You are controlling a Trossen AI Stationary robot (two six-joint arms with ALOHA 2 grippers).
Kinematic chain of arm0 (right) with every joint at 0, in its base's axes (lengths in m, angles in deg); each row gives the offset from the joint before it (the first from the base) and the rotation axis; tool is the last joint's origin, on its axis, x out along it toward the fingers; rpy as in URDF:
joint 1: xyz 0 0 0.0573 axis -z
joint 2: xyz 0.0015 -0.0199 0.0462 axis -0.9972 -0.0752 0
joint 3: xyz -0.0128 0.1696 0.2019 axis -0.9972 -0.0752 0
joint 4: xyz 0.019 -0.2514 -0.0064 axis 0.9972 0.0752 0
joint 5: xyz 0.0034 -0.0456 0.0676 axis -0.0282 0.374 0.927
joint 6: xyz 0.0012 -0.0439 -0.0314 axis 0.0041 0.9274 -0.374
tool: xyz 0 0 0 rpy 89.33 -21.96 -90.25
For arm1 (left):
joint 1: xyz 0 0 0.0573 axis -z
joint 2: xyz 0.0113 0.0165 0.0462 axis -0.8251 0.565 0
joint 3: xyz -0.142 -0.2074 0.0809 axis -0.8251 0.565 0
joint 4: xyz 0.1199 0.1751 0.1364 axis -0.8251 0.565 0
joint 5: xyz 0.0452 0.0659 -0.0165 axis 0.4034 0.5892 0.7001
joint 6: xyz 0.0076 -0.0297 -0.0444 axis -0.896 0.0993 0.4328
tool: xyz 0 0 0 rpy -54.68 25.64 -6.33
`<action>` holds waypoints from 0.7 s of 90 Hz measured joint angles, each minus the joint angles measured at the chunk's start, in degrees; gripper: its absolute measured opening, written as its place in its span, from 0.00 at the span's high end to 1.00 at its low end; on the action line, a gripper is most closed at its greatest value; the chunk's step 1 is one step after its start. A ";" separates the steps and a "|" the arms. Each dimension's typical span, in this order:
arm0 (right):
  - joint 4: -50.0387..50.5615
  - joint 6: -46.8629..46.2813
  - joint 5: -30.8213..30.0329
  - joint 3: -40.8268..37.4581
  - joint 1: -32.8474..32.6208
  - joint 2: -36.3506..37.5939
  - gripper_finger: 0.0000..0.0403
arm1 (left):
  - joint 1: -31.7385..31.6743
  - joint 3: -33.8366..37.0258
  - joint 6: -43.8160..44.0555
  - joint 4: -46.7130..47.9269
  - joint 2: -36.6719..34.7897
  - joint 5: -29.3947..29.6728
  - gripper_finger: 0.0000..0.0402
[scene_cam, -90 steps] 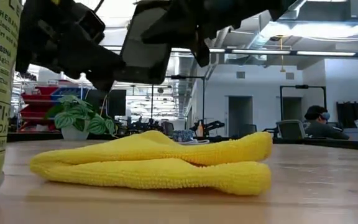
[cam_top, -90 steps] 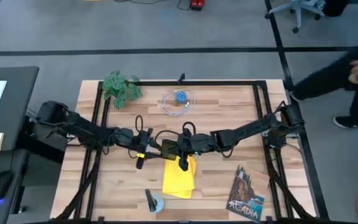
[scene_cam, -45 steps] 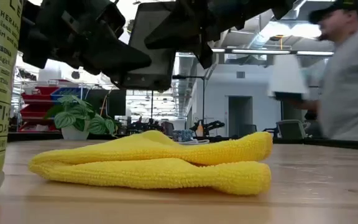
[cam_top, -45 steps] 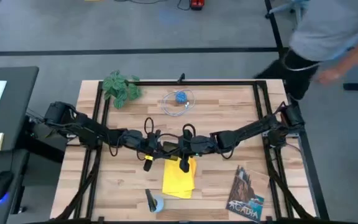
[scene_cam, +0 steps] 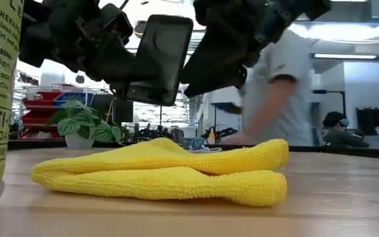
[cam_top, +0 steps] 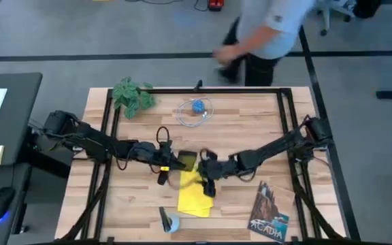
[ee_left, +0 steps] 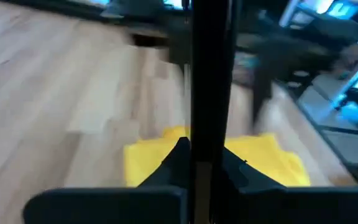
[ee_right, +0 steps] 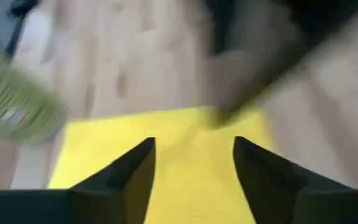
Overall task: Apply microfiber cloth
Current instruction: Wipe the cellphone using a microfiber cloth
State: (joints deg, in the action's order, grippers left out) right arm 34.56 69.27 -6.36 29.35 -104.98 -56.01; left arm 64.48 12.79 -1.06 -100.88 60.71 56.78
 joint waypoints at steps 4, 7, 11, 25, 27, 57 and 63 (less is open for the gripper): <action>-3.19 0.72 -0.43 0.00 -1.27 -2.08 0.43 | -0.27 -0.10 0.15 1.75 -1.68 1.39 0.99; -4.84 0.87 -1.69 0.00 -2.11 -3.66 0.42 | -0.41 -0.10 0.17 4.24 -3.55 2.12 0.99; -7.77 0.87 -3.71 0.01 -2.66 -5.90 0.42 | -0.71 -0.01 0.26 6.74 -5.79 2.48 0.99; -14.61 0.87 -9.91 2.56 -2.96 -13.45 0.46 | -2.36 -0.08 2.57 13.25 -11.16 2.57 0.99; -14.62 0.87 -9.96 3.19 -2.87 -14.44 0.47 | -2.61 -0.05 2.97 13.83 -11.62 2.60 0.99; -6.51 -6.19 -23.94 10.72 -6.85 -21.34 0.96 | -3.19 -0.02 8.05 13.99 -10.84 2.62 0.99; -3.80 -7.06 -34.01 10.34 -9.44 -19.74 0.98 | -3.05 -0.02 9.11 11.82 -10.28 2.71 0.99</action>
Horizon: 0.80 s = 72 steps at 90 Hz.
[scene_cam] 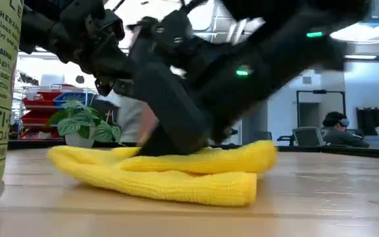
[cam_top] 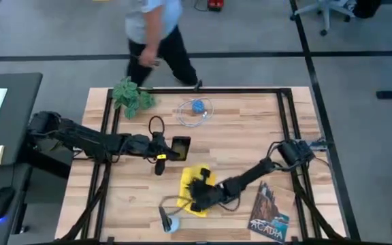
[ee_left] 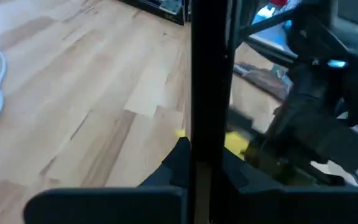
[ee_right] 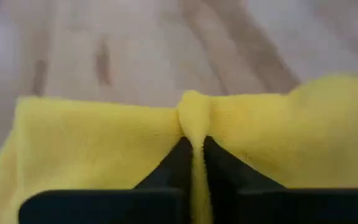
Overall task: Apply microfiber cloth
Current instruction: Wipe the cellphone using a microfiber cloth
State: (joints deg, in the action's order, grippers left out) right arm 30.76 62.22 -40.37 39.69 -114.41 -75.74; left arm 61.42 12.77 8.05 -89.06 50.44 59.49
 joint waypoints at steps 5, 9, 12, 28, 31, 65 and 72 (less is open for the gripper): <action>-1.06 0.16 -8.86 0.12 -2.17 1.80 0.99 | 0.13 -0.01 0.70 -1.76 0.25 0.00 0.99; -2.28 0.82 -17.03 0.22 -3.76 3.20 0.99 | 0.41 0.02 1.17 -3.35 0.31 0.04 0.99; -3.94 2.30 -22.06 0.38 -4.65 3.99 0.99 | 0.61 0.01 1.31 -5.72 0.71 0.10 0.99; -13.83 21.63 -30.09 1.77 -5.33 4.26 1.00 | 1.54 -0.08 2.41 -13.98 3.45 0.08 0.99; -15.00 24.59 -30.19 2.65 -4.81 4.36 1.00 | 1.62 -0.07 2.57 -15.23 4.04 0.06 0.99; -10.42 33.25 -27.59 6.05 2.31 4.52 1.00 | 2.19 -0.04 3.16 -19.58 7.20 0.74 0.99; -7.38 31.62 -31.06 6.03 1.67 4.50 1.00 | 2.19 0.00 3.16 -19.65 6.81 0.56 0.99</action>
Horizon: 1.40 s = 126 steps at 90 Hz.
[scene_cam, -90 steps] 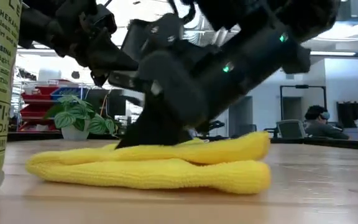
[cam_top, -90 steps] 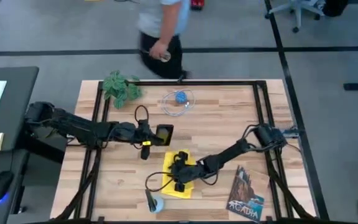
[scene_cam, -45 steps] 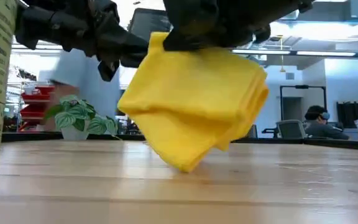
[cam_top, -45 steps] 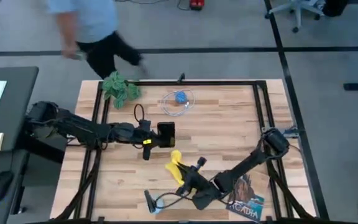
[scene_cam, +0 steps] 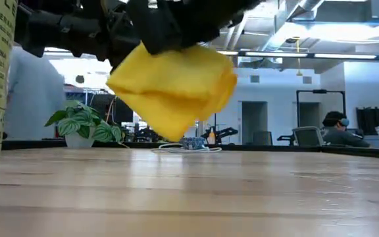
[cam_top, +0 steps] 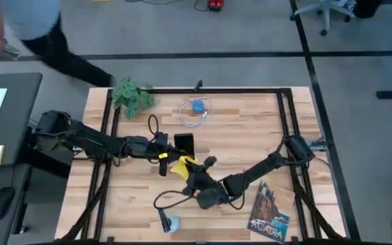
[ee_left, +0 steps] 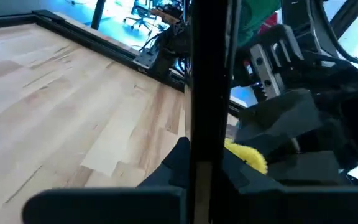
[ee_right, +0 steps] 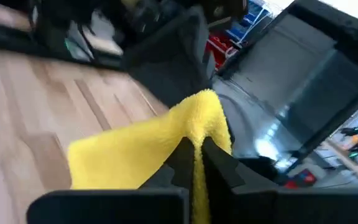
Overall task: Apply microfiber cloth
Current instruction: Wipe the cellphone using a microfiber cloth
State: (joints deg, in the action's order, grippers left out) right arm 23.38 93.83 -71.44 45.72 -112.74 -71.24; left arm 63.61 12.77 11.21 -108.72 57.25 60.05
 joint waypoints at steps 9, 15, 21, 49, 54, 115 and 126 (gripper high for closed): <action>0.95 -0.79 -5.67 -0.02 -1.28 0.00 1.00 | 0.02 -0.04 -0.15 -0.69 -0.16 -0.93 0.98; 1.13 -1.80 -5.93 -0.02 -1.37 0.00 1.00 | 0.07 -0.04 -0.17 -0.63 -0.16 -1.05 0.98; 1.16 -2.80 -3.45 -0.02 -0.86 0.00 1.00 | 0.04 -0.02 -0.20 -0.62 -0.16 -0.96 0.98; -1.64 -2.75 10.55 -0.02 3.78 0.02 1.00 | -0.04 0.07 -0.59 -1.59 -0.09 1.02 0.98; -1.76 -2.49 10.99 -0.02 4.27 0.02 1.00 | -0.04 0.07 -0.59 -1.59 -0.09 1.31 0.98; -0.12 1.58 -6.97 -0.09 0.13 -0.11 1.00 | 0.11 -0.13 -0.26 -2.37 -0.16 0.14 0.97; -0.45 -1.29 0.23 -0.09 1.55 -0.08 1.00 | 0.11 -0.09 -0.59 -2.29 -0.16 0.35 0.97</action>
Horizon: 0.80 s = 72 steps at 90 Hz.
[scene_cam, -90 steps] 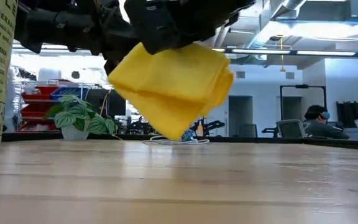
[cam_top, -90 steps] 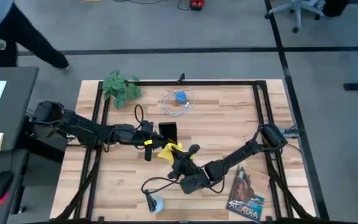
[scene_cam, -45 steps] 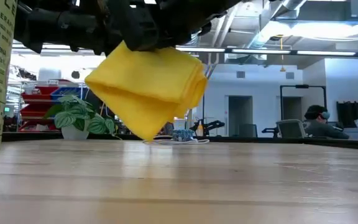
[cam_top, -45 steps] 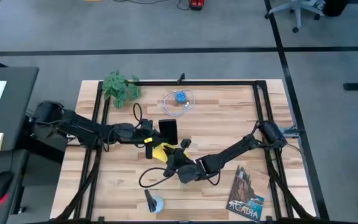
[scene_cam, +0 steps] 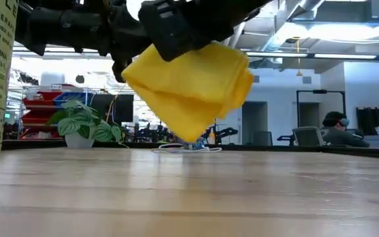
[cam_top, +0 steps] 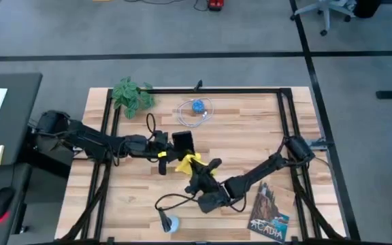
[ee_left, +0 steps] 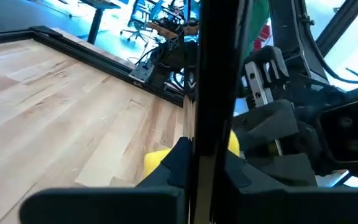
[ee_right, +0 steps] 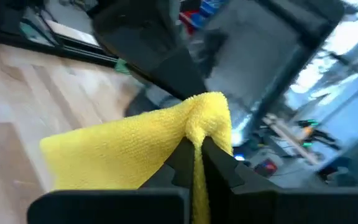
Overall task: Apply microfiber cloth
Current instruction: Wipe the cellphone using a microfiber cloth
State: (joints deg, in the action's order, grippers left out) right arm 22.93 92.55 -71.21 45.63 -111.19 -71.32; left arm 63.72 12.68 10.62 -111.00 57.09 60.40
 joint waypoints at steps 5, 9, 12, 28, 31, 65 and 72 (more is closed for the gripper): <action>-0.57 -0.69 4.00 0.00 1.07 0.01 1.00 | 0.00 0.05 -0.13 0.09 0.02 0.45 0.97; -1.37 -0.76 6.84 0.00 1.88 0.01 1.00 | -0.04 0.09 -0.20 0.11 0.02 0.73 0.97; -2.09 -0.56 8.87 0.00 2.49 0.02 1.00 | -0.07 0.09 -0.27 0.11 0.02 0.88 0.97; -5.09 2.58 16.96 0.00 5.02 0.08 1.00 | -0.11 0.09 -0.76 -0.22 0.02 1.35 0.97; -5.10 2.92 18.71 0.02 5.38 0.08 1.00 | -0.11 0.09 -0.76 -0.35 0.02 1.35 0.97; 5.82 1.88 6.07 -0.15 -1.31 1.09 1.00 | 0.16 -0.22 -0.68 -1.06 -0.08 -0.56 0.97; 11.45 -3.23 5.23 -0.08 -3.96 1.95 1.00 | 0.09 -0.08 -0.92 -0.28 0.00 -0.04 0.97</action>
State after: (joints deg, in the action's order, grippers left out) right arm 34.38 89.32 -65.97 45.56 -115.15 -69.37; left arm 63.81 12.60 9.70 -111.28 57.09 60.36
